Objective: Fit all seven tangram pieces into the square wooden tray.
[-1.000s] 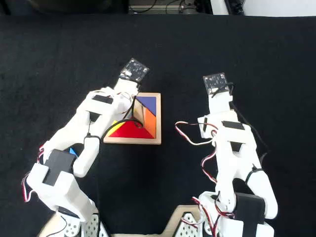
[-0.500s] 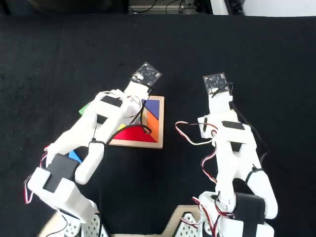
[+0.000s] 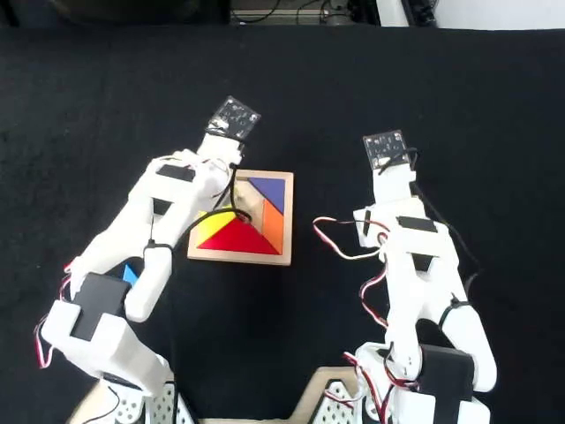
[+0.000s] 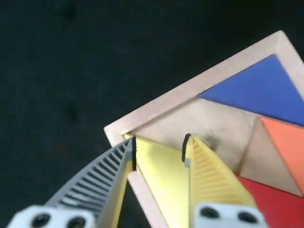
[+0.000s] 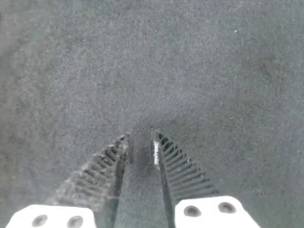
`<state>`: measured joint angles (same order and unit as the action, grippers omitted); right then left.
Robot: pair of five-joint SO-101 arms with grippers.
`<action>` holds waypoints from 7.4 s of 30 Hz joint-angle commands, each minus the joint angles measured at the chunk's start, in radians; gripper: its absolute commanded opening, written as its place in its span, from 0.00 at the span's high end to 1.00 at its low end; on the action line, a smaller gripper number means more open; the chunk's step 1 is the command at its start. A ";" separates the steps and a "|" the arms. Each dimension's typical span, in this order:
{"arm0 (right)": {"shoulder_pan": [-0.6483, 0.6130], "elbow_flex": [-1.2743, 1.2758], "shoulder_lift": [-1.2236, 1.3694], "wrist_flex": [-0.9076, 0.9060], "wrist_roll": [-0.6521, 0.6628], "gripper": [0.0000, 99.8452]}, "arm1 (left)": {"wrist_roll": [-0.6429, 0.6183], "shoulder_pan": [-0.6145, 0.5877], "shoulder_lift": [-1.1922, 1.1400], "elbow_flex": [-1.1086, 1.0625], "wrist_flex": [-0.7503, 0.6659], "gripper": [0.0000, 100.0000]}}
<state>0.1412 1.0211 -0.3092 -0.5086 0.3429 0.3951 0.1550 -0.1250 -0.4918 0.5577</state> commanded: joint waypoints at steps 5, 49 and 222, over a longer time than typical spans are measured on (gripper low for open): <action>-0.014 -0.008 0.004 0.020 0.009 0.92 | 0.074 0.007 0.044 -0.035 -0.012 0.82; -0.014 -0.010 0.004 0.020 0.009 0.92 | 0.041 0.165 0.051 0.001 0.172 0.82; -0.014 -0.007 0.004 0.018 0.043 0.92 | -0.021 0.035 -0.339 0.565 0.634 0.97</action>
<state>0.1412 1.0211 -0.3092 -0.5086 0.3736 0.3721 0.1519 -0.4826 0.0652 1.1362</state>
